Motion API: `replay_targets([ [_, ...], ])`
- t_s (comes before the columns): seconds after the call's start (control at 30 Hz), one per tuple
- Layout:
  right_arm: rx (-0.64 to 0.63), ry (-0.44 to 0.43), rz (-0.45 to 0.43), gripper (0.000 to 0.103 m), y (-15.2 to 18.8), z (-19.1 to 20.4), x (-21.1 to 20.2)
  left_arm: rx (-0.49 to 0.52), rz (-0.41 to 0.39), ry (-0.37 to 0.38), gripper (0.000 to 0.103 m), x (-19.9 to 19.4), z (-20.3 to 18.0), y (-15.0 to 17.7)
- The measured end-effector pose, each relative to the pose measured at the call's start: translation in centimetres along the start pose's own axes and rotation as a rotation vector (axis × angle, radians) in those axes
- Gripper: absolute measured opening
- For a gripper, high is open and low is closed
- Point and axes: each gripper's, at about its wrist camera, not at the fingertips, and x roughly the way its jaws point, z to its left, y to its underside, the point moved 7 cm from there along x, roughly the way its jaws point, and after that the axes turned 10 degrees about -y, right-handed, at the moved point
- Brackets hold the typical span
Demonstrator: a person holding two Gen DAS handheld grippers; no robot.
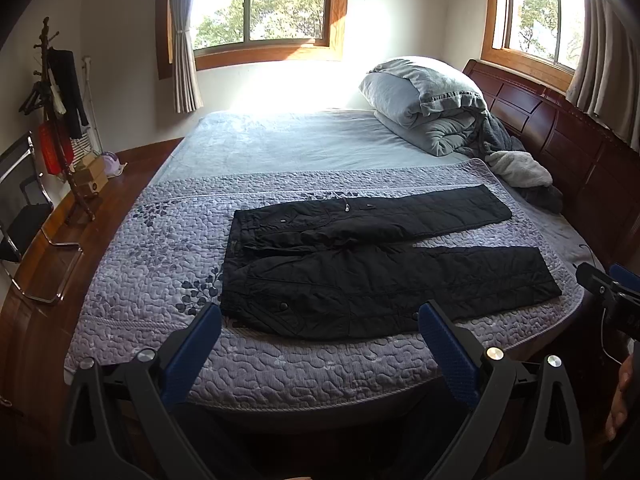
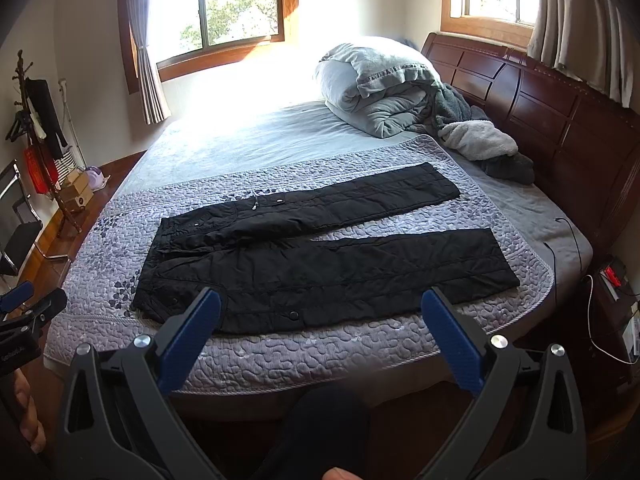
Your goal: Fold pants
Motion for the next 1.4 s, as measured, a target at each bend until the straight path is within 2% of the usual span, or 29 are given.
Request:
replay_targets([
  [1.4, -0.002, 0.000, 0.006, 0.101, 0.17, 0.04, -0.04, -0.005, 0.001, -0.001, 0.099, 0.02, 0.06, 0.17],
])
